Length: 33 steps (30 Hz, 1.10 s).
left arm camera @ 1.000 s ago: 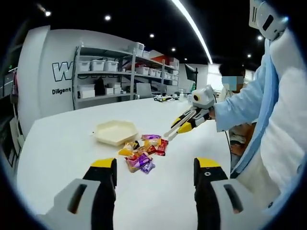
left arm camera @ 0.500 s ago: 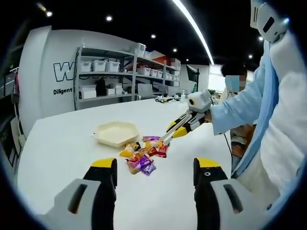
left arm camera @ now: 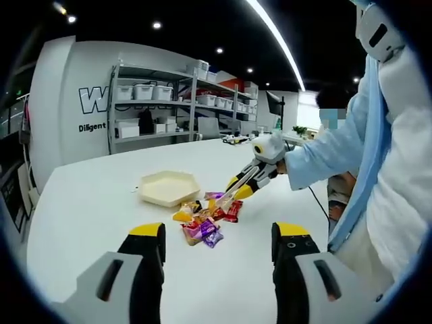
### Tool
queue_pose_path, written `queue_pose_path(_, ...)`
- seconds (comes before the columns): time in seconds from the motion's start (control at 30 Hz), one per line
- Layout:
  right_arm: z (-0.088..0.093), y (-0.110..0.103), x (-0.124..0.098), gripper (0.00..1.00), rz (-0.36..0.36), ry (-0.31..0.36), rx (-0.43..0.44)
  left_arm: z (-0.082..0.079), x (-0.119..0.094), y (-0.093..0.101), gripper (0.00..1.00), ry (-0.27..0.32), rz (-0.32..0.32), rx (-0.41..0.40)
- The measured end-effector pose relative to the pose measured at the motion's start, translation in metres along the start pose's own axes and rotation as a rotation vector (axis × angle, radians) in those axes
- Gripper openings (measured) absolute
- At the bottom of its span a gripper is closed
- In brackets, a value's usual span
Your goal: Place the target food into the container with the food tongs after gripping and lifting it, then release it inside without dropping or visibly crushing the food.
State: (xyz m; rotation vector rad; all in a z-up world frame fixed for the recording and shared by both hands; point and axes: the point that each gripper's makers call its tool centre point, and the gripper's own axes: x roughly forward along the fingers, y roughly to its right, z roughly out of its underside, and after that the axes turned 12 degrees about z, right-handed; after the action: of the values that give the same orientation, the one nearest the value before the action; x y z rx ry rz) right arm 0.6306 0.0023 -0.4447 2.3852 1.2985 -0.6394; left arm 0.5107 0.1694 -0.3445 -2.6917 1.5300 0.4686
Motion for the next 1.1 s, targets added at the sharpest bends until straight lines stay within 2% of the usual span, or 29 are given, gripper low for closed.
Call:
queue_pose_path(0.33, 0.007, -0.002, 0.010, 0.18, -0.063, -0.046, -0.030, -0.001, 0.000, -0.003, 0.60, -0.003, -0.009, -0.002)
queue_pose_path(0.53, 0.010, -0.003, 0.009, 0.18, -0.085, -0.054, -0.031, -0.002, 0.001, -0.004, 0.60, -0.003, -0.006, 0.005)
queue_pose_path(0.7, 0.013, -0.007, 0.013, 0.18, -0.088, -0.066, -0.066, -0.003, 0.002, -0.003, 0.59, 0.001, -0.005, 0.002)
queue_pose_path(1.1, 0.004, -0.013, 0.032, 0.19, -0.106, -0.079, -0.104, -0.003, -0.008, 0.000, 0.58, -0.003, -0.026, 0.004)
